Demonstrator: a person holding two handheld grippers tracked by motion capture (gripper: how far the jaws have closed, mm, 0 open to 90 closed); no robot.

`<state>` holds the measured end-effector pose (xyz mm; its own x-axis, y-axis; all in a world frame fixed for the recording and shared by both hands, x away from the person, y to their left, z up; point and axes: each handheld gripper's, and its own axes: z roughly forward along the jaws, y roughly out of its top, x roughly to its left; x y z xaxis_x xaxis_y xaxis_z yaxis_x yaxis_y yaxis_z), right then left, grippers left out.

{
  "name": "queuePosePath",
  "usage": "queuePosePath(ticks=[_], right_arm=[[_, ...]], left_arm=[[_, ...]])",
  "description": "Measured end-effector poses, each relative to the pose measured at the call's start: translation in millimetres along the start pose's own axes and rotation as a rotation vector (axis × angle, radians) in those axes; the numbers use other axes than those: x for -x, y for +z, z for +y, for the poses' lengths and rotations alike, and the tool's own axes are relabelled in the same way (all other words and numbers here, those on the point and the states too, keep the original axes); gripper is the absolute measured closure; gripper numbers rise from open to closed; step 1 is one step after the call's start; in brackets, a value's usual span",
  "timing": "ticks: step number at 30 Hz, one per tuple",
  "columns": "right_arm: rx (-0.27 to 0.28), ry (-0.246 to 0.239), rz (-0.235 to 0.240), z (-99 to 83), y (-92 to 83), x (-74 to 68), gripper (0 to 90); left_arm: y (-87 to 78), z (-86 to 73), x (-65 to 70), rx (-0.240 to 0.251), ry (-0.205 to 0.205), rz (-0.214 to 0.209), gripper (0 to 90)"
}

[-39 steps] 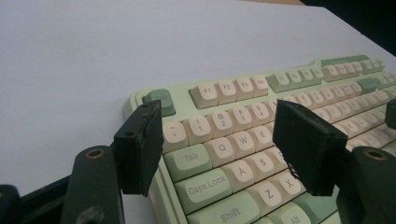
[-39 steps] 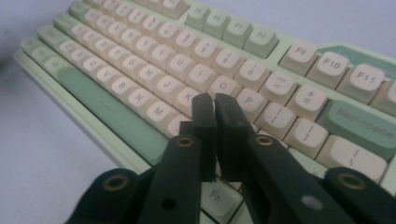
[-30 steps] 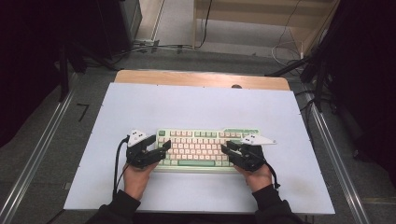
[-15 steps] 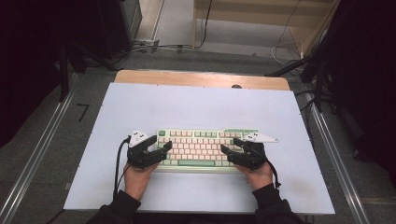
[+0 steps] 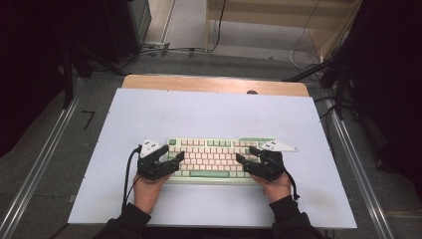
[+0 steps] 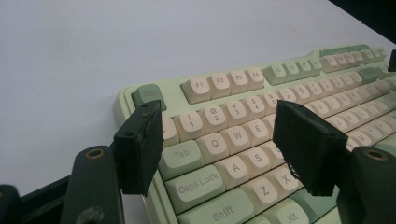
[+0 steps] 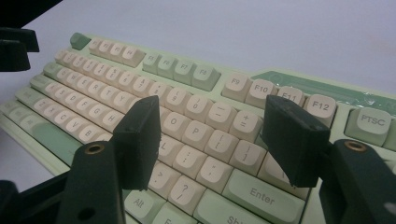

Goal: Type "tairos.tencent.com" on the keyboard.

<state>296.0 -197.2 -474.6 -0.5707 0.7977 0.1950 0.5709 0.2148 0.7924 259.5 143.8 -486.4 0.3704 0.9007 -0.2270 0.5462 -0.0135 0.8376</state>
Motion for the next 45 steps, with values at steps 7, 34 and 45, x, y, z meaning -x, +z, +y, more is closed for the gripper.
queuePosePath(ticks=[7, 34, 45], right_arm=[[0.0, 0.004, 0.001, 0.2, 0.1, 0.3, 35.8], [-0.002, 0.005, 0.008, 1.1, 4.3, -1.2, 38.0], [-0.001, 0.001, 0.007, 1.3, 4.5, -1.6, 38.4]], left_arm=[[4.6, -0.9, 5.6, -0.014, 0.015, -0.006, 33.1], [51.8, 18.6, 43.0, -0.153, 0.087, -0.154, 90.0], [60.7, 20.1, 46.7, -0.188, 0.074, -0.15, 90.0]])
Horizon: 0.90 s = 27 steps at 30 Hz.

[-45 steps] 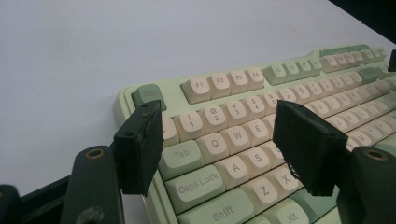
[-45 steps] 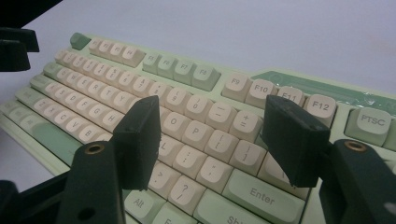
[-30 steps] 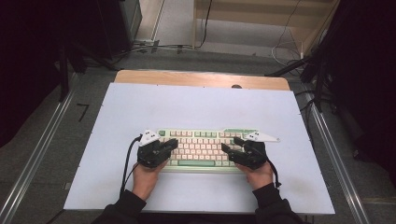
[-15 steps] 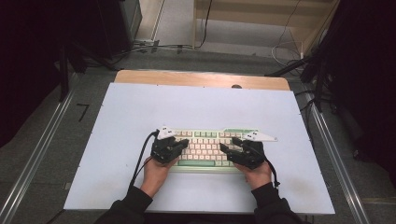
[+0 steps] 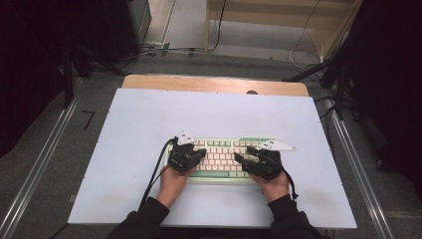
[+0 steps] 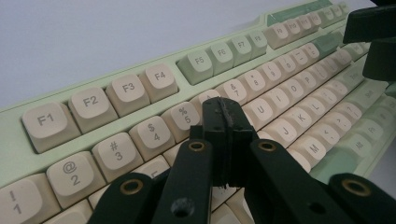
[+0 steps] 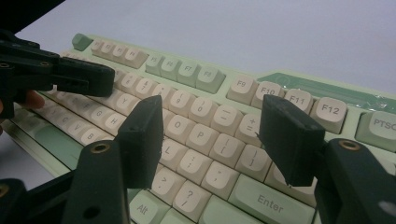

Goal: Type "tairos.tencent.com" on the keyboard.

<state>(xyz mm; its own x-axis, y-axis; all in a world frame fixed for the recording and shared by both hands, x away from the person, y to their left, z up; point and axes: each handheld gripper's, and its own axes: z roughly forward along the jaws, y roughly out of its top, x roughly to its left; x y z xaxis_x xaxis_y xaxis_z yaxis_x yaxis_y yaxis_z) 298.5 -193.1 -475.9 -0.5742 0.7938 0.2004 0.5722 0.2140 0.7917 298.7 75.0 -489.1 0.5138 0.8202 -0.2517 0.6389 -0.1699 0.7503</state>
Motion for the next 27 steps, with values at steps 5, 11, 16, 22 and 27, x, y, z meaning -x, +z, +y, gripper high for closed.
queuePosePath(ticks=[5, 11, 16, 22, 27], right_arm=[[-0.002, 0.0, 0.001, -0.1, 0.1, -0.5, 38.5], [-0.001, 0.0, 0.001, 0.1, -0.1, -0.6, 38.8], [-0.001, 0.0, 0.001, 0.1, 0.0, -0.5, 38.9], [-0.002, 0.001, 0.001, 0.1, 0.3, -0.6, 39.0], [-0.004, 0.0, 0.002, 0.0, 0.5, -0.8, 38.9]], left_arm=[[0.5, 0.5, 0.5, -0.005, -0.001, 0.004, 90.0], [4.2, -0.4, 2.1, -0.019, 0.001, 0.004, 90.0], [0.5, 1.7, 3.1, -0.012, -0.004, -0.013, 90.0], [-13.8, 5.7, 3.1, 0.041, -0.02, -0.036, 68.2], [-25.6, 7.5, -0.1, 0.071, -0.016, -0.027, 47.0]])
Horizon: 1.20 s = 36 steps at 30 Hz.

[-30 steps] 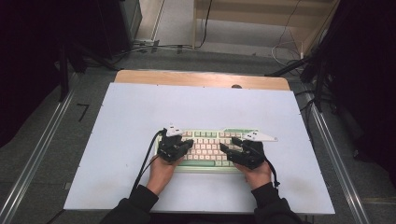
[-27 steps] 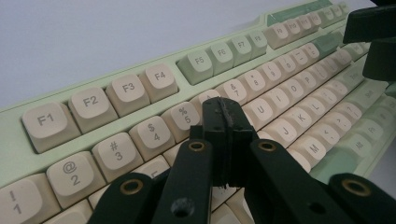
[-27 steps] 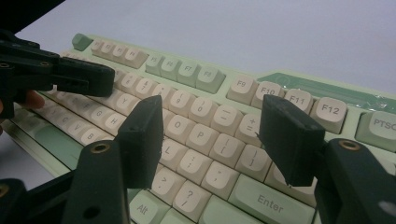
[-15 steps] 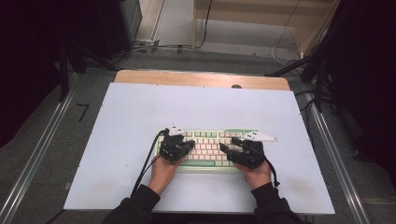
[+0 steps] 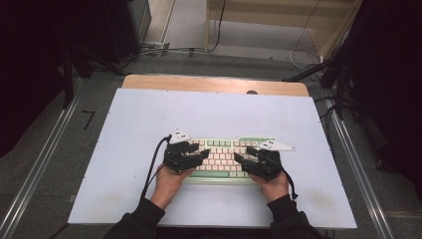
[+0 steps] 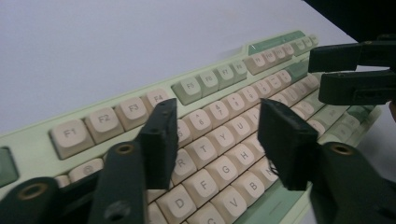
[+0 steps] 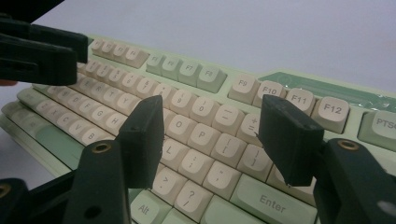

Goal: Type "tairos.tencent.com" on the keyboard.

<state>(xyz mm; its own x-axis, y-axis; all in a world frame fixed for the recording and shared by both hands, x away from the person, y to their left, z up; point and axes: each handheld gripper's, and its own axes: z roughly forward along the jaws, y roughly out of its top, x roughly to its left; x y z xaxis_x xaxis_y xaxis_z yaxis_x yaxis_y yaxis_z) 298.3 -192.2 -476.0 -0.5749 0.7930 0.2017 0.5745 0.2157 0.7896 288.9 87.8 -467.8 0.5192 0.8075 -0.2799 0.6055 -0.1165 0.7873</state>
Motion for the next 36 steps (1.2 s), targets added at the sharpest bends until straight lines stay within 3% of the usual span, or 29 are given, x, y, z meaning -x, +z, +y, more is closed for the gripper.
queuePosePath(ticks=[3, 6, 16, 25, 28, 33, 36], right_arm=[[0.004, 0.004, -0.001, 0.2, -0.3, 0.0, 38.9], [0.005, 0.002, -0.001, 0.3, -0.7, 0.5, 38.9], [0.009, 0.004, -0.005, 0.6, -2.2, 1.2, 38.9], [0.009, 0.0, -0.005, 0.4, -2.2, 0.7, 38.8], [0.01, -0.002, -0.006, 0.4, -2.5, 0.5, 38.9], [0.01, -0.004, -0.005, 0.3, -2.3, 0.3, 38.9], [0.008, -0.004, -0.006, 0.3, -2.2, 0.2, 38.7]], left_arm=[[-4.2, 0.1, -3.3, 0.011, 0.007, 0.03, 36.5], [-6.1, -0.7, -7.3, 0.014, 0.003, 0.047, 32.6], [-12.0, -3.6, -16.1, 0.019, -0.015, 0.071, 32.2], [-15.0, -6.1, -19.6, 0.017, -0.007, 0.085, 33.2], [-13.9, -8.3, -21.0, 0.012, -0.003, 0.098, 43.9], [-11.1, -11.0, -24.3, -0.002, -0.01, 0.051, 76.6], [-8.1, -12.5, -23.1, -0.015, 0.02, 0.064, 89.5]])
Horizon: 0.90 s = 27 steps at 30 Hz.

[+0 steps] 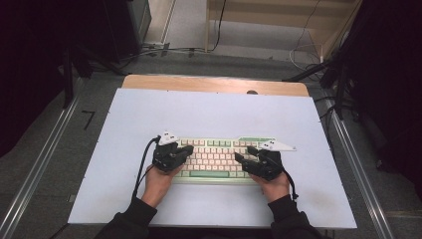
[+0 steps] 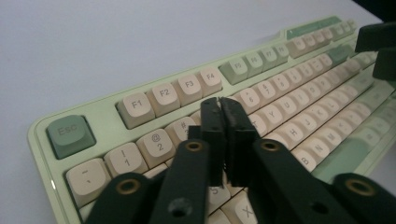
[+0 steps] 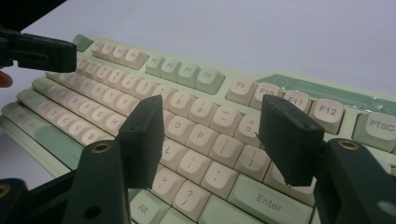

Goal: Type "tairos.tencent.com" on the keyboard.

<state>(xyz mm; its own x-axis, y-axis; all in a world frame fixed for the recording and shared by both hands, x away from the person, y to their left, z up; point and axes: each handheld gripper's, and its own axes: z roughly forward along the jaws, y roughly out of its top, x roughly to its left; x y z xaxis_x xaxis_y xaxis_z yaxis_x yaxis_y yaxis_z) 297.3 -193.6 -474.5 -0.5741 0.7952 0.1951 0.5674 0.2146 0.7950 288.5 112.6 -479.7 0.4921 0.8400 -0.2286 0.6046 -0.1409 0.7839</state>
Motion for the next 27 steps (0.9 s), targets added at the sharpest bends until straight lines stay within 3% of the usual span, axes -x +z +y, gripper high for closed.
queuePosePath(ticks=[11, 27], right_arm=[[0.001, 0.0, 0.003, 0.0, 0.0, -0.2, 37.4], [-0.003, -0.002, 0.005, -0.1, 0.4, -0.6, 37.4]], left_arm=[[9.4, -2.9, 1.9, -0.056, 0.021, 0.003, 90.0], [13.5, -5.0, 3.2, -0.069, 0.015, 0.015, 90.0]])
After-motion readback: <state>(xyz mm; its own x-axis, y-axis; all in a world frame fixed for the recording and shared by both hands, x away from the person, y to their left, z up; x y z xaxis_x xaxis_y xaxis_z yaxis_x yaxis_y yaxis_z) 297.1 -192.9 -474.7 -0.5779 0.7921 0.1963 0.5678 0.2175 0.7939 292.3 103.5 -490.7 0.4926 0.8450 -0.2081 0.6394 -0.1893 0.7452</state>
